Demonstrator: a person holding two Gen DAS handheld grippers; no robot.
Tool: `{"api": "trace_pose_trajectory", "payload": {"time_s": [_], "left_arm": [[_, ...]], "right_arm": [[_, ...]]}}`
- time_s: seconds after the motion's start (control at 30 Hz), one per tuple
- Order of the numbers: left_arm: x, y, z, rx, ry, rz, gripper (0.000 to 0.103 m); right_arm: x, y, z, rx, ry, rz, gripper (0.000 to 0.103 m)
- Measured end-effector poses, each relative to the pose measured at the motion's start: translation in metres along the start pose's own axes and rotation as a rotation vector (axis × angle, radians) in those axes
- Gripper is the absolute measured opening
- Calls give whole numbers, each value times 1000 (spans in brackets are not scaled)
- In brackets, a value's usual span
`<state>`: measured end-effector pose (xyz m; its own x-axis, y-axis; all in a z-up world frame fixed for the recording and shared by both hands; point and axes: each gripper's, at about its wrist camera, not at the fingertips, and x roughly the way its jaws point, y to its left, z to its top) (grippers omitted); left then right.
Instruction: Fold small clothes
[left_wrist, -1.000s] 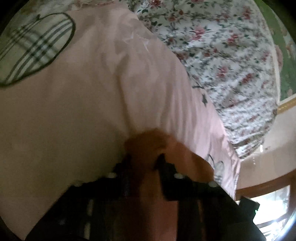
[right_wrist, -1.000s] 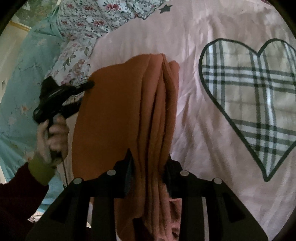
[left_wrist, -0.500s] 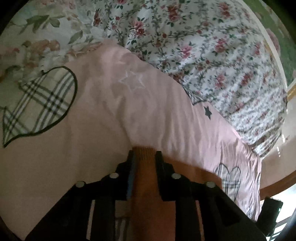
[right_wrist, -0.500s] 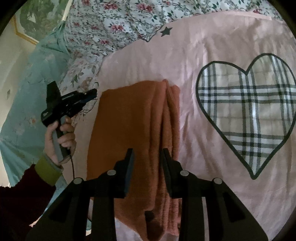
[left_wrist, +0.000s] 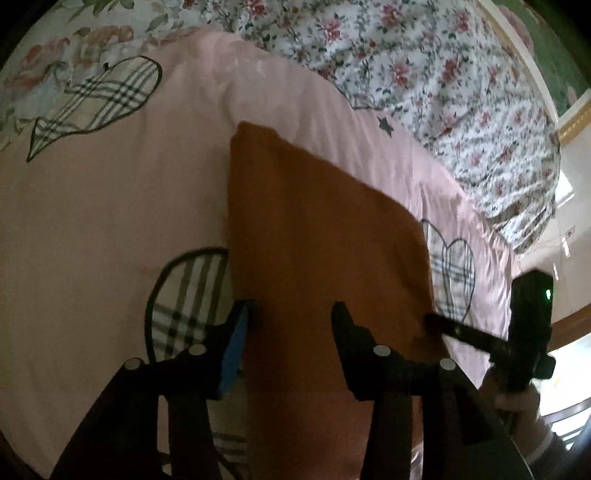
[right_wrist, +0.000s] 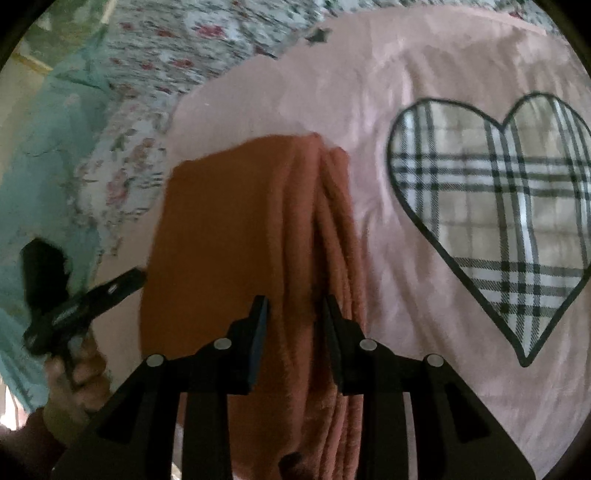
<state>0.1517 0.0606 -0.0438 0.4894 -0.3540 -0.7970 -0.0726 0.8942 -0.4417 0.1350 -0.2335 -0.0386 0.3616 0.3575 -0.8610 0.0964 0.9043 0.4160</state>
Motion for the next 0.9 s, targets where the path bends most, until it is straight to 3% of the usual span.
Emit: {"api": "trace_pose_trajectory", "payload": {"time_s": [0.03,0.1,0.17,0.27,0.47,0.67,0.77,0.9], "left_arm": [[0,0,-2,-3,5,2,46],[-1,2,-3,-18,16,2,46],[-6,2,-2,-26,13,-9,46],[-5,-2,-7,-20,30,17,46],[15,1,-20,-18,85,76,48],[25,6,-25,5,93,111,56],[19,1,-24,28,85,129,55],[-7,-7,-28,74,53,105,51]], "right_arm": [[0,0,1,6,1,16,12],[-11,4,3,10,-26,55,10],[-45,13,8,15,-116,153,10],[-60,18,10,-46,-150,95,9],[-4,-25,1,20,-11,11,9],[5,-30,-2,48,-23,8,11],[1,-22,1,55,-22,-9,23],[-28,-18,-4,49,-69,-15,23]]}}
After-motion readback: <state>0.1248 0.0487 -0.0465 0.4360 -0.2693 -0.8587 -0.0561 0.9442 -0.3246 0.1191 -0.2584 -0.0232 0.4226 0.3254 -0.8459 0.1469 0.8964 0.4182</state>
